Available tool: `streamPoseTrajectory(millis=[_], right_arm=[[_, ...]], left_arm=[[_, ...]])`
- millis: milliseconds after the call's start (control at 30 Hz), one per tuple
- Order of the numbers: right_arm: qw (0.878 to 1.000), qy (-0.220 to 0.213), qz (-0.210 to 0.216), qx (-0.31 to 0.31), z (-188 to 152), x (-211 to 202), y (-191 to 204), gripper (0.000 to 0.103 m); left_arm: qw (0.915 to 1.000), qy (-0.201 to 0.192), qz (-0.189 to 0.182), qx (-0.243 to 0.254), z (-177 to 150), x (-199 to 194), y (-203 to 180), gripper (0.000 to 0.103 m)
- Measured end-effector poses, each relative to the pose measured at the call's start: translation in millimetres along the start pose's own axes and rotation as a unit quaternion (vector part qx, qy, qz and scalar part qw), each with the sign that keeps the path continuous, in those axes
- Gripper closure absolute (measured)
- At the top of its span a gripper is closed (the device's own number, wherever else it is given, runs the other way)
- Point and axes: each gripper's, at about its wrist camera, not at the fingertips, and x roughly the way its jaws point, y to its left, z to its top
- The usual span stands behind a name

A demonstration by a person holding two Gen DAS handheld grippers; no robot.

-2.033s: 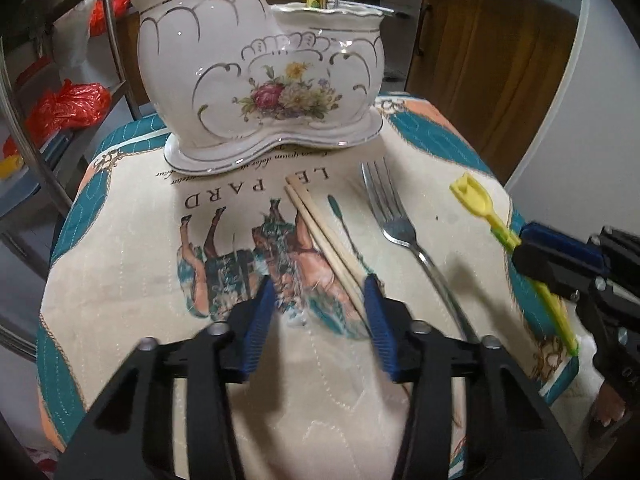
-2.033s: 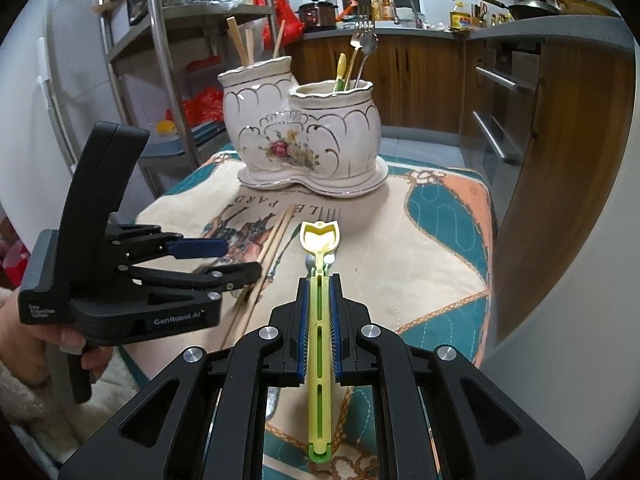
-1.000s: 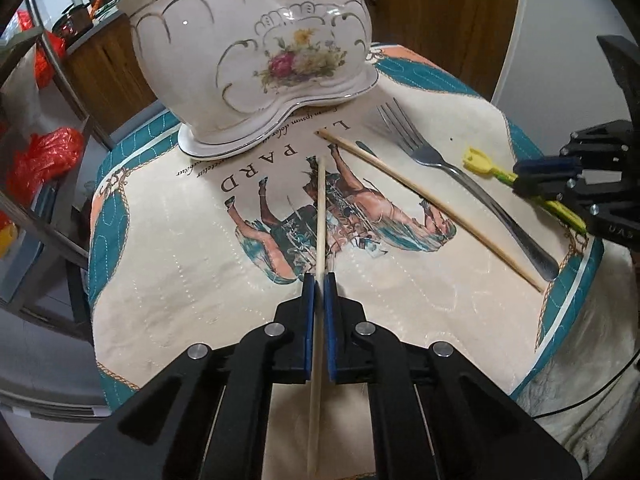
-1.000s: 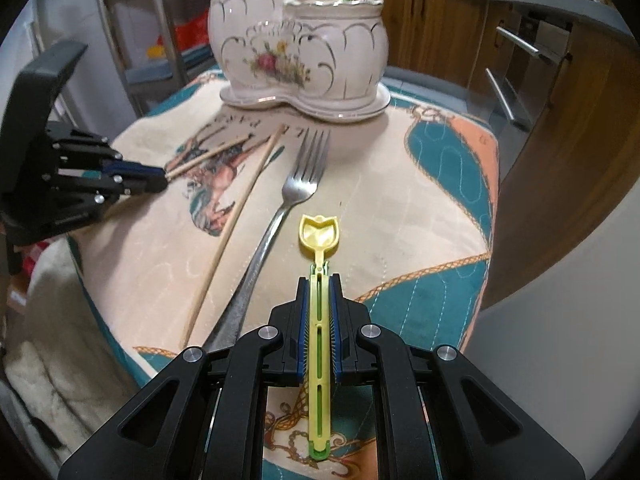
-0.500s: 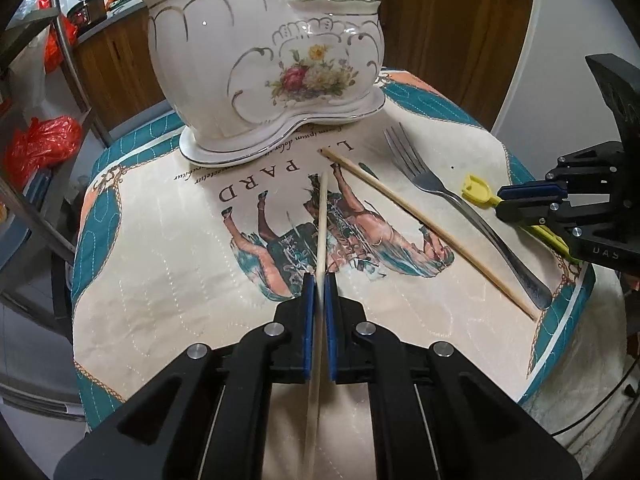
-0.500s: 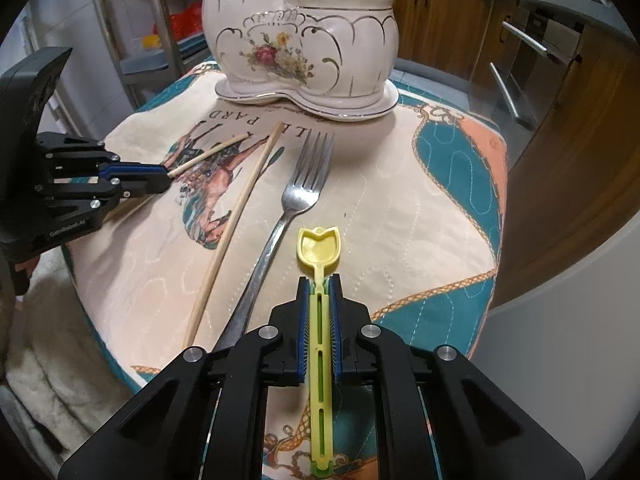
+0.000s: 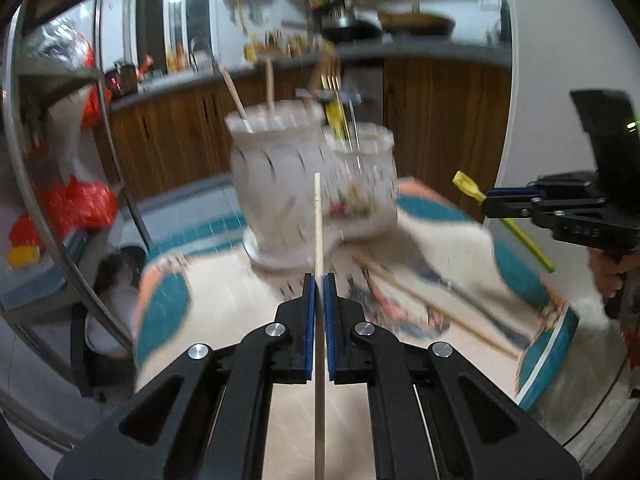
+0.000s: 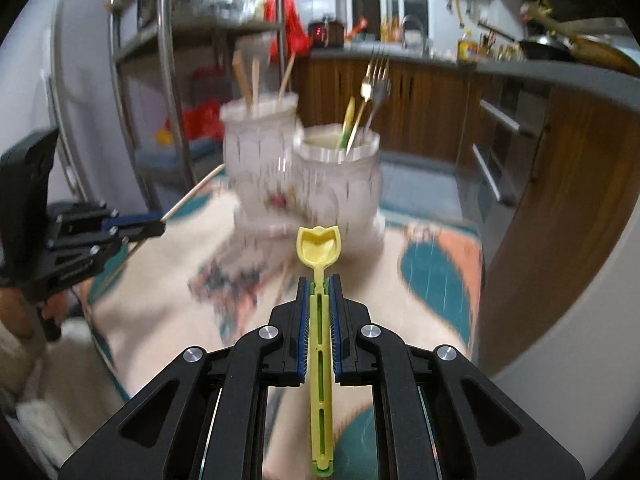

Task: Organize utensils
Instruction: 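Lift and carry the chopstick and yellow-green utensil over the ceramic holder, then lower chopstick into taller pot with left while right lowers utensil into shorter pot, release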

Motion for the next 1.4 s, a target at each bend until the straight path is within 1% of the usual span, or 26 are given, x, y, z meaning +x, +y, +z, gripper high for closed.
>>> streamPoseTrajectory(millis=[167, 267, 333, 400, 600, 667, 733, 800, 867, 933, 1067, 1133, 1233, 1367, 1400], right_arm=[[0.997, -0.071, 0.012, 0.025, 30.2, -5.3, -5.6, 0.093], [0.993, -0.107, 0.024, 0.039, 53.3, -2.5, -9.4, 0.093], [0.99, -0.128, 0.033, 0.051, 68.1, 2.2, -14.8, 0.093], [0.986, -0.149, 0.041, 0.066, 81.0, 7.0, -19.6, 0.093], [0.971, -0.205, 0.072, 0.102, 111.7, 28.8, -34.8, 0.093], [0.966, -0.224, 0.068, 0.106, 114.6, 38.5, -37.9, 0.093], [0.963, -0.238, 0.058, 0.112, 115.4, 51.2, -40.7, 0.093], [0.961, -0.244, 0.056, 0.121, 116.5, 60.8, -44.2, 0.093], [0.958, -0.251, 0.054, 0.128, 116.7, 70.0, -45.4, 0.093], [0.958, -0.253, 0.048, 0.128, 118.4, 79.5, -45.4, 0.093], [0.958, -0.255, 0.041, 0.124, 115.4, 89.9, -44.7, 0.093], [0.96, -0.253, 0.03, 0.113, 112.7, 93.4, -41.9, 0.093], [0.965, -0.243, 0.013, 0.095, 108.5, 96.2, -35.9, 0.093], [0.968, -0.238, -0.006, 0.073, 101.5, 90.8, -28.0, 0.093], [0.969, -0.235, -0.01, 0.07, 100.0, 89.6, -27.0, 0.093]], left_arm=[[0.9976, -0.066, 0.003, -0.023, 28.8, -16.8, 18.9, 0.099], [0.9947, -0.097, 0.006, -0.033, 52.8, -13.5, 30.0, 0.099], [0.9922, -0.116, 0.0, -0.046, 69.4, -11.1, 39.4, 0.099], [0.9884, -0.137, -0.014, -0.065, 88.3, -2.6, 48.5, 0.099], [0.9757, -0.195, -0.023, -0.096, 130.2, 20.2, 60.1, 0.099], [0.9705, -0.216, -0.017, -0.105, 138.8, 29.9, 61.9, 0.099], [0.9664, -0.23, -0.004, -0.114, 144.3, 40.2, 62.9, 0.099], [0.9635, -0.236, -0.007, -0.126, 146.6, 50.4, 64.4, 0.099], [0.9627, -0.238, -0.004, -0.129, 149.0, 61.6, 63.9, 0.099], [0.9633, -0.238, 0.01, -0.123, 148.1, 70.4, 60.1, 0.099], [0.9607, -0.245, 0.015, -0.13, 141.0, 77.8, 59.0, 0.099], [0.9603, -0.245, 0.015, -0.132, 138.2, 80.5, 59.8, 0.099], [0.9623, -0.239, 0.012, -0.13, 130.8, 82.5, 59.9, 0.099], [0.9647, -0.233, 0.012, -0.122, 116.6, 76.7, 57.1, 0.099], [0.9664, -0.228, 0.011, -0.119, 112.7, 74.6, 56.5, 0.099]])
